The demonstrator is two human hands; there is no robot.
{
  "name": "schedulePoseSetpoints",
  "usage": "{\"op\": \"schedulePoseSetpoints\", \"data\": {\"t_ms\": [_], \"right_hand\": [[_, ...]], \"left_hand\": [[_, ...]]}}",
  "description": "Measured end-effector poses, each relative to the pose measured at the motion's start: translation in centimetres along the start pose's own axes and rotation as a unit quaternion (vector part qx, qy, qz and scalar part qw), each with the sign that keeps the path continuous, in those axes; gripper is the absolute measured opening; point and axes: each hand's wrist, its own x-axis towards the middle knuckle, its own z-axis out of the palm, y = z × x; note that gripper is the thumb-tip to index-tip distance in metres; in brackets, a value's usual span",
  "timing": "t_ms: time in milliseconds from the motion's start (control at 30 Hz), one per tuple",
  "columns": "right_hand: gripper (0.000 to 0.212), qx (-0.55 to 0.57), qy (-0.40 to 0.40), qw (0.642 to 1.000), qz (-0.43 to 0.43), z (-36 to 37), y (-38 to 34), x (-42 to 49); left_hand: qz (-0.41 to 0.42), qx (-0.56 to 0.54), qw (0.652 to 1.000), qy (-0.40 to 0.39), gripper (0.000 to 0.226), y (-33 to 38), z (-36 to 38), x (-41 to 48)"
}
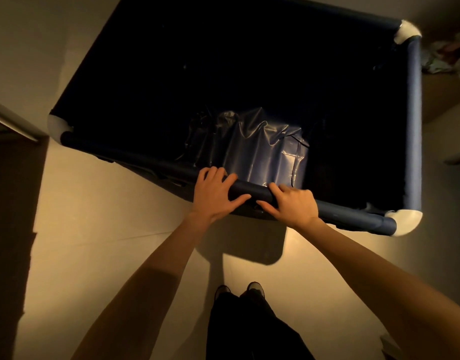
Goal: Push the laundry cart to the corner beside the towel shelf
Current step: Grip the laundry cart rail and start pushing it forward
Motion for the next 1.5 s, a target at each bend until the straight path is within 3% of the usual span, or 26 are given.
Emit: {"op": "schedulePoseSetpoints", "data": {"t_ms": [600, 933, 1233, 1500], "right_hand": [[0.043, -0.022, 0.017, 0.997, -0.072, 0.4, 5.4, 7.9], [0.058, -0.017, 0.021, 0.996, -0.088, 1.2, 9.6, 8.7], [0.077, -0.023, 0.031, 0.993, -0.113, 1.2, 16.4, 9.8], [0.080, -0.035, -0.015, 0.989, -0.143, 0.8, 21.1, 11.7]], "left_hand": [[-0.055, 0.023, 0.998, -0.001, 0.060, -0.9, 0.7, 6.4], [-0.013, 0.002, 1.000, 0.012, 0.053, -0.8, 1.0, 8.6], [-0.081, 0.028, 0.996, -0.014, 0.069, 0.6, 1.3, 11.8], [-0.128, 0.039, 0.989, -0.056, 0.064, 4.3, 2.1, 14.7]]}}
